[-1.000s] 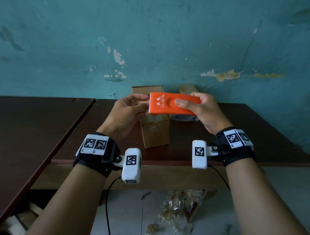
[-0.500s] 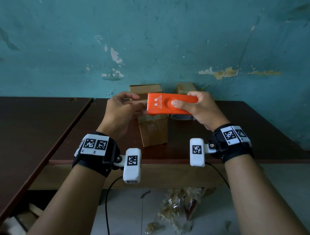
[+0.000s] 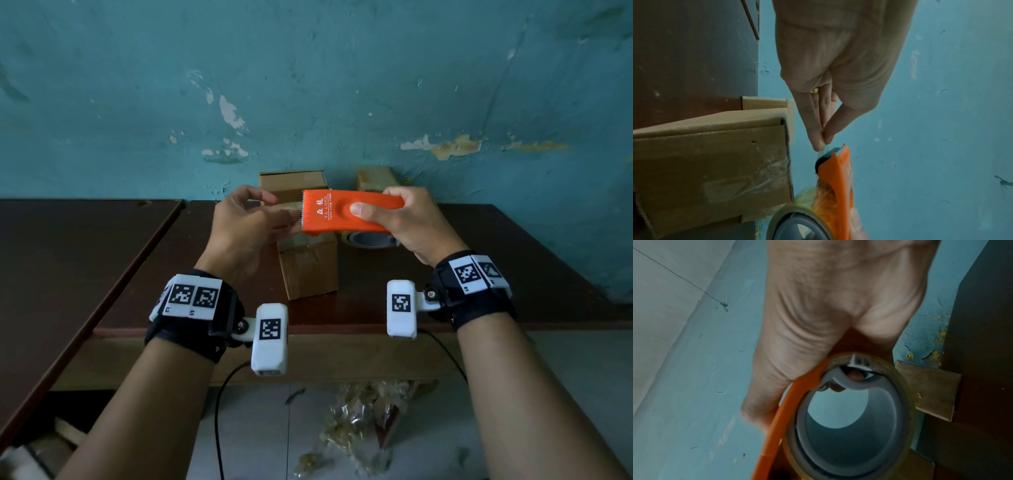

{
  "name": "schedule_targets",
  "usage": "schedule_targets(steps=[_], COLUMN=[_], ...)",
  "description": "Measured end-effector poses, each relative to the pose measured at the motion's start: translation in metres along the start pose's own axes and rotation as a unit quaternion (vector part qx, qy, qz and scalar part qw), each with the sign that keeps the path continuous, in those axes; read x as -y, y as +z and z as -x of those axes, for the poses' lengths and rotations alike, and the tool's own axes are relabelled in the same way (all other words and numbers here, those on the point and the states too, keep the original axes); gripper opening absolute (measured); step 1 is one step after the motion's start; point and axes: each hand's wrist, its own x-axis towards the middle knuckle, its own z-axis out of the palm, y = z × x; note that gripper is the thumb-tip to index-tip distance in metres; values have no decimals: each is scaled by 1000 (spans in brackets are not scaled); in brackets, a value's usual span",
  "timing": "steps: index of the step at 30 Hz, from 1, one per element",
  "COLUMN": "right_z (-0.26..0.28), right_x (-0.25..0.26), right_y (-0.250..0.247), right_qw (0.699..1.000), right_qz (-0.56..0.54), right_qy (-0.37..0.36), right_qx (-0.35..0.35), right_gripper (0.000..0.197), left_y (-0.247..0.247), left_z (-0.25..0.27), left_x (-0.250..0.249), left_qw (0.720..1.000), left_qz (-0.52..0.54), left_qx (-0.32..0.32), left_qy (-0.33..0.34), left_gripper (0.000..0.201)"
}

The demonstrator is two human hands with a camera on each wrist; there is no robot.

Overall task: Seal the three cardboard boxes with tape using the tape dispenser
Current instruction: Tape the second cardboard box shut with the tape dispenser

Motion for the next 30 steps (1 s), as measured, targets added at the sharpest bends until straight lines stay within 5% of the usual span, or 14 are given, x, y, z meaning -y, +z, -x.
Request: schedule_targets(steps=[6,19,30], right_z=[3,4,7], right_x=[-4,-12,-11], right_y=[-11,-21,-23], right_qw=[1000,1000,998], right_qz=[-7,28,53], right_qy=[6,8,24], right_qx=[-12,-9,2], right_gripper=[39,68,62], left_y=[-10,-15,-15], left_z=[1,7,9], left_x=[-5,-8,-7], left_qw=[1000,1000,999], left_qz=[15,-5,-18], left_qx=[-19,-6,-13], left_qy=[7,-28,-34], left_gripper=[44,42,39])
